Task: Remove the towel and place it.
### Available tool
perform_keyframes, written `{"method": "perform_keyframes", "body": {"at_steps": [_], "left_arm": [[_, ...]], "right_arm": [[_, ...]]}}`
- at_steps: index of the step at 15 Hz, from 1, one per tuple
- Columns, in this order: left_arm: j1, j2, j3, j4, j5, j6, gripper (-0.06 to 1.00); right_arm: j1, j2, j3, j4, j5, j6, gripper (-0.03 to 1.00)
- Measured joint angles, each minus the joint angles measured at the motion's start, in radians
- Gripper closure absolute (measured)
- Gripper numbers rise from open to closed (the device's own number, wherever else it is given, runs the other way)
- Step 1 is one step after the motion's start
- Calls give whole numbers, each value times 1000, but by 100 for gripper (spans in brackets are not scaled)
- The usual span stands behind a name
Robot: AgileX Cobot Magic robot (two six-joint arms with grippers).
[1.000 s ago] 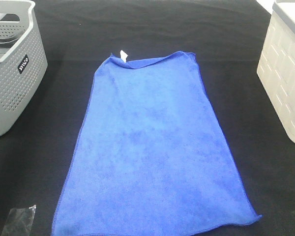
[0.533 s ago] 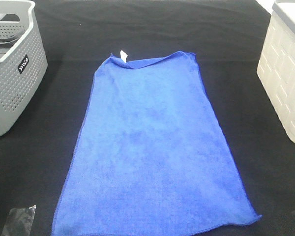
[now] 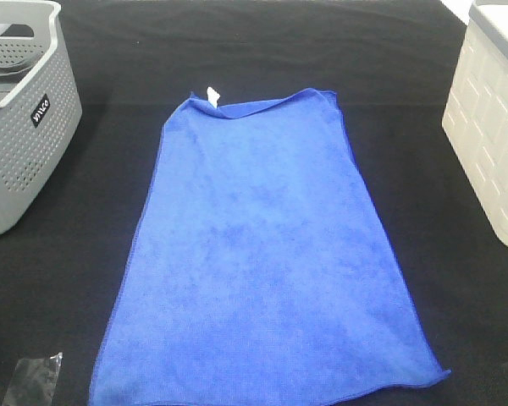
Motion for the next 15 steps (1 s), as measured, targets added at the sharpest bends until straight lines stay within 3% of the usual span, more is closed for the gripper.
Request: {"method": "perform_keyframes", "body": {"at_steps": [4,7,10,12,15], "left_arm": [[0,-15,82,-52,8,105,26],[0,-15,94,-86,12,123,26],[0,-15,94,-68,12,56,26],[0,-15,94,-31,13,0,26],[0,-15,94,-30,13,-12,26]], "right_arm": [[3,1,113,-47,0,-12,42],[3,1,147,-48,-7,-12,42],[3,1,186,-48,-133,-12,42],[5,1,193,-48,-157,-12,42],[83,1,193,-48,-158,-13,42]]}}
